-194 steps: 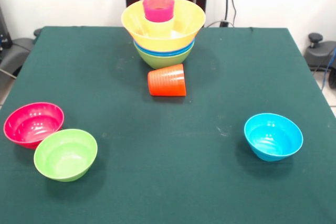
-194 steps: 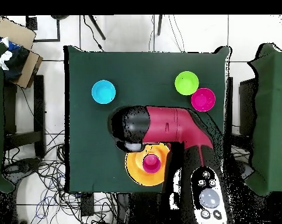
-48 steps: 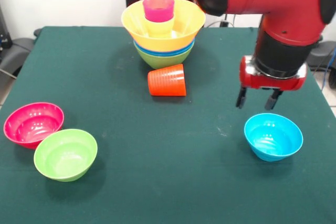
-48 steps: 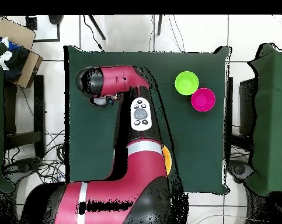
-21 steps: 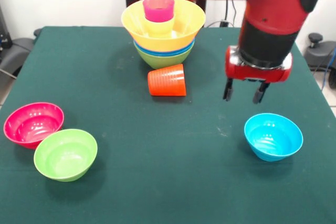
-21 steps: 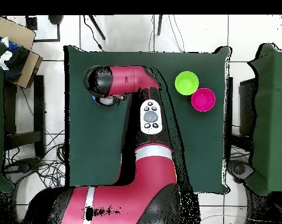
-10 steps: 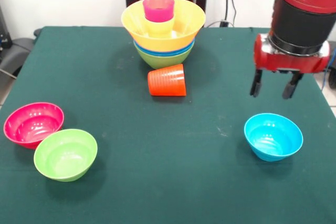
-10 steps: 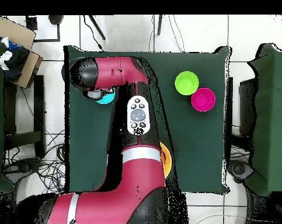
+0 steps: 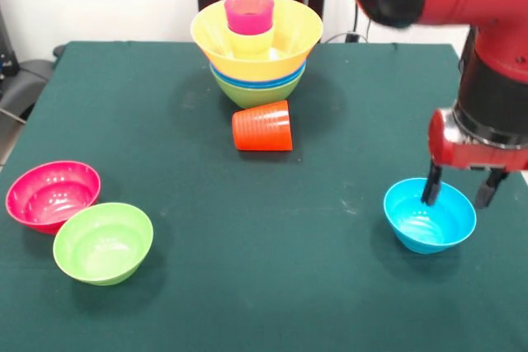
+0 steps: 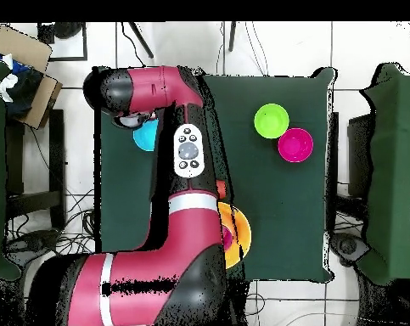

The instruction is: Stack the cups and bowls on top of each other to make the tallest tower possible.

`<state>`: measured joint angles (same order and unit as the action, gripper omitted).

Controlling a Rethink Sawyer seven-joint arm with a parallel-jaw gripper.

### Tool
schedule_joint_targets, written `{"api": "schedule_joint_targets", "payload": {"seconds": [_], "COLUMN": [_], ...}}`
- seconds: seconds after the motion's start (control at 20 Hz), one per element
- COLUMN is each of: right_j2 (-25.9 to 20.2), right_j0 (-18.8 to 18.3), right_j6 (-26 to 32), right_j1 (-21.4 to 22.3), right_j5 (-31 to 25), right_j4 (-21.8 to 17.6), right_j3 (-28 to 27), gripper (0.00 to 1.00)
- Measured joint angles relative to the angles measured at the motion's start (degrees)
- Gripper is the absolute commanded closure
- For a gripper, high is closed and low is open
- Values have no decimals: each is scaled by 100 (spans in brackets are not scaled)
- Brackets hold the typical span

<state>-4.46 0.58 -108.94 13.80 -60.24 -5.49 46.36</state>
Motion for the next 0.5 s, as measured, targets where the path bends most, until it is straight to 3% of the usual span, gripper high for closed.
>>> {"api": "schedule_joint_targets", "payload": {"seconds": [0.15,0.5], "right_j2": [15,70], "right_j0": [69,148], "right_j6": [0,-1], "right_j1": [-295,-557], "right_j5": [-31,-30], "right_j4": [51,155], "right_j3": [-259,-315], "gripper": [0,0]}}
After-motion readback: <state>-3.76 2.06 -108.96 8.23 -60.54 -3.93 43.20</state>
